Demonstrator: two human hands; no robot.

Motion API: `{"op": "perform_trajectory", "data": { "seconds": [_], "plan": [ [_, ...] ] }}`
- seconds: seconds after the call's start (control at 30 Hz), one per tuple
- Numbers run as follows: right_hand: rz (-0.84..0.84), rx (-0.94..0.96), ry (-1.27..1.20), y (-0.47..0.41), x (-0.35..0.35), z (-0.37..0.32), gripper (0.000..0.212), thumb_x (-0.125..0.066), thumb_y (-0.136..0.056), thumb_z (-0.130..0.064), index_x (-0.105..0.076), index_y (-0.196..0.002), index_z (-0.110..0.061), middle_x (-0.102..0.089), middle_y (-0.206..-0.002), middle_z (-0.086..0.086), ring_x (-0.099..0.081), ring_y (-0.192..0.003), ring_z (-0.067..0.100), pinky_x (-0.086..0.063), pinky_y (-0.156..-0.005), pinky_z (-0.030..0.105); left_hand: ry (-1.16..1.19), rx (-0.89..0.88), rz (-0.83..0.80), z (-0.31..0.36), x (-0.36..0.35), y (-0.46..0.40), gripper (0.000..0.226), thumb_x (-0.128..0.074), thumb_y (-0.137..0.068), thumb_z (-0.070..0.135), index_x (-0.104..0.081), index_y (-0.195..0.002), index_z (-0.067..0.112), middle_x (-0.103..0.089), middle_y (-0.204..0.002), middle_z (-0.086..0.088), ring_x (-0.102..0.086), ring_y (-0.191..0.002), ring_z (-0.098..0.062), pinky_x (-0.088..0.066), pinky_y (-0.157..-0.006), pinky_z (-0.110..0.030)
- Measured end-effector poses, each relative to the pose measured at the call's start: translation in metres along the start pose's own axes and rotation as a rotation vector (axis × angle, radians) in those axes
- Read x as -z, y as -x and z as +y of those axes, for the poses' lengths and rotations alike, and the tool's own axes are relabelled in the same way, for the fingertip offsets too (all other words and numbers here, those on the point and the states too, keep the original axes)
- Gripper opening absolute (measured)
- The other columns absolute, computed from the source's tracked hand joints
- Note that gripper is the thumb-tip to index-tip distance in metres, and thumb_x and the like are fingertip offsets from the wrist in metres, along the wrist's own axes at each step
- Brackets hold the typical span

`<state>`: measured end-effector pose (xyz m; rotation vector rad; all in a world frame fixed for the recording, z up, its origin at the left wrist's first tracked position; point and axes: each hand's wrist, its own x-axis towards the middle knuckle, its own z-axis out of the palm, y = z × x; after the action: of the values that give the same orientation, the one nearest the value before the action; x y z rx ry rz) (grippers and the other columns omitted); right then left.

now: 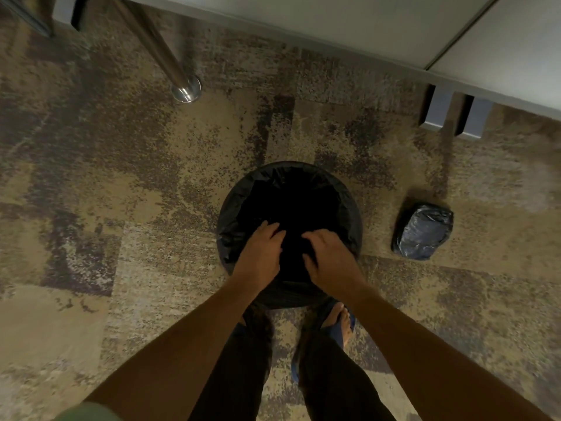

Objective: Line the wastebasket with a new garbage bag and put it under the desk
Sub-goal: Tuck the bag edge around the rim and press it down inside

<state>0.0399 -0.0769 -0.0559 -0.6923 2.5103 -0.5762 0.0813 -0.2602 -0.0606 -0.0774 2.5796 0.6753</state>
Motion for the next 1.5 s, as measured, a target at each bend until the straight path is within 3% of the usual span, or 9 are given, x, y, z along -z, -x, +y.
{"op": "perform_trajectory", "data": {
  "seconds": [0.1,0.2,0.5,0.7,0.87,0.93,1.03,1.17,1.5],
  "plan": [
    [-0.307,-0.011,0.172,-0.022,-0.013,0.002,0.081,-0.065,-0.088,-0.041,-0.024,-0.154,-0.014,-0.029,-0.156,0.014,-0.025,-0.144,0.036,-0.033,-0.116,0.047,-0.235,0.074,-0.204,-0.010,-0.013,-0.015,0.088,-0.062,-0.091,0.045,-0.010,-0.157,0.020,-0.008,-0.165,-0.012,0.000,-0.151,-0.039,-0.010,-0.121,-0.051],
    [-0.497,-0.056,0.323,-0.045,-0.022,0.014,0.107,-0.066,-0.083,-0.056,-0.001,-0.158,-0.015,-0.004,-0.165,0.014,-0.001,-0.151,0.037,-0.019,-0.122,0.050,-0.388,0.144,-0.353,-0.024,-0.024,-0.023,0.121,-0.066,-0.075,0.069,0.010,-0.157,0.022,0.016,-0.164,-0.013,0.017,-0.148,-0.043,0.002,-0.119,-0.058],
    [-0.727,-0.168,0.611,-0.076,-0.041,0.031,0.140,-0.064,-0.066,-0.082,0.019,-0.155,-0.012,0.011,-0.164,0.020,0.005,-0.151,0.041,-0.004,-0.121,0.051,-0.541,0.259,-0.461,-0.041,-0.038,-0.042,0.144,-0.056,-0.060,0.091,0.023,-0.153,0.013,0.028,-0.160,-0.019,0.029,-0.143,-0.046,0.011,-0.118,-0.057],
    [-0.819,-0.246,0.652,-0.083,-0.037,0.015,0.139,-0.067,-0.067,-0.079,0.010,-0.156,-0.005,-0.005,-0.164,0.022,-0.006,-0.150,0.038,-0.008,-0.121,0.048,-0.607,0.323,-0.498,-0.027,-0.032,-0.049,0.134,-0.056,-0.067,0.085,0.010,-0.156,0.009,0.014,-0.162,-0.024,0.021,-0.145,-0.049,0.014,-0.117,-0.060],
    [-0.463,-0.094,0.564,-0.101,-0.038,-0.010,0.067,-0.061,-0.090,-0.035,-0.036,-0.144,-0.003,-0.045,-0.142,0.018,-0.038,-0.129,0.035,-0.037,-0.103,0.042,-0.377,0.285,-0.274,-0.003,-0.033,-0.061,0.094,-0.062,-0.077,0.054,-0.025,-0.150,0.007,-0.032,-0.150,-0.019,-0.025,-0.137,-0.044,-0.027,-0.111,-0.051],
    [-0.415,-0.027,0.502,-0.103,-0.041,-0.008,0.060,-0.056,-0.091,-0.034,-0.041,-0.140,-0.005,-0.046,-0.139,0.018,-0.039,-0.128,0.035,-0.038,-0.103,0.043,-0.258,0.204,-0.133,-0.010,-0.042,-0.058,0.085,-0.060,-0.080,0.046,-0.028,-0.149,0.008,-0.039,-0.145,-0.016,-0.034,-0.131,-0.039,-0.034,-0.104,-0.045],
    [-0.515,-0.020,0.402,-0.106,-0.046,0.008,0.088,-0.059,-0.084,-0.048,-0.021,-0.153,-0.009,-0.026,-0.157,0.018,-0.021,-0.144,0.037,-0.026,-0.116,0.051,-0.203,0.133,-0.141,-0.031,-0.058,-0.058,0.089,-0.057,-0.082,0.044,-0.015,-0.155,0.014,-0.026,-0.158,-0.013,-0.020,-0.144,-0.039,-0.027,-0.113,-0.048],
    [-0.654,-0.108,0.419,-0.110,-0.058,0.030,0.118,-0.062,-0.078,-0.065,0.014,-0.157,-0.022,0.012,-0.166,0.011,0.008,-0.151,0.038,-0.005,-0.121,0.054,-0.315,0.152,-0.349,-0.053,-0.071,-0.068,0.127,-0.068,-0.069,0.068,0.012,-0.156,0.021,0.008,-0.165,-0.012,0.005,-0.149,-0.042,-0.007,-0.119,-0.054],
    [-0.838,-0.150,0.746,-0.114,-0.078,0.037,0.135,-0.054,-0.062,-0.091,0.014,-0.156,-0.023,0.015,-0.165,0.015,0.014,-0.150,0.041,0.001,-0.119,0.058,-0.524,0.272,-0.637,-0.054,-0.076,-0.080,0.135,-0.061,-0.053,0.090,-0.003,-0.157,0.027,-0.013,-0.165,-0.008,-0.006,-0.151,-0.035,-0.007,-0.121,-0.049]
  ]
}}
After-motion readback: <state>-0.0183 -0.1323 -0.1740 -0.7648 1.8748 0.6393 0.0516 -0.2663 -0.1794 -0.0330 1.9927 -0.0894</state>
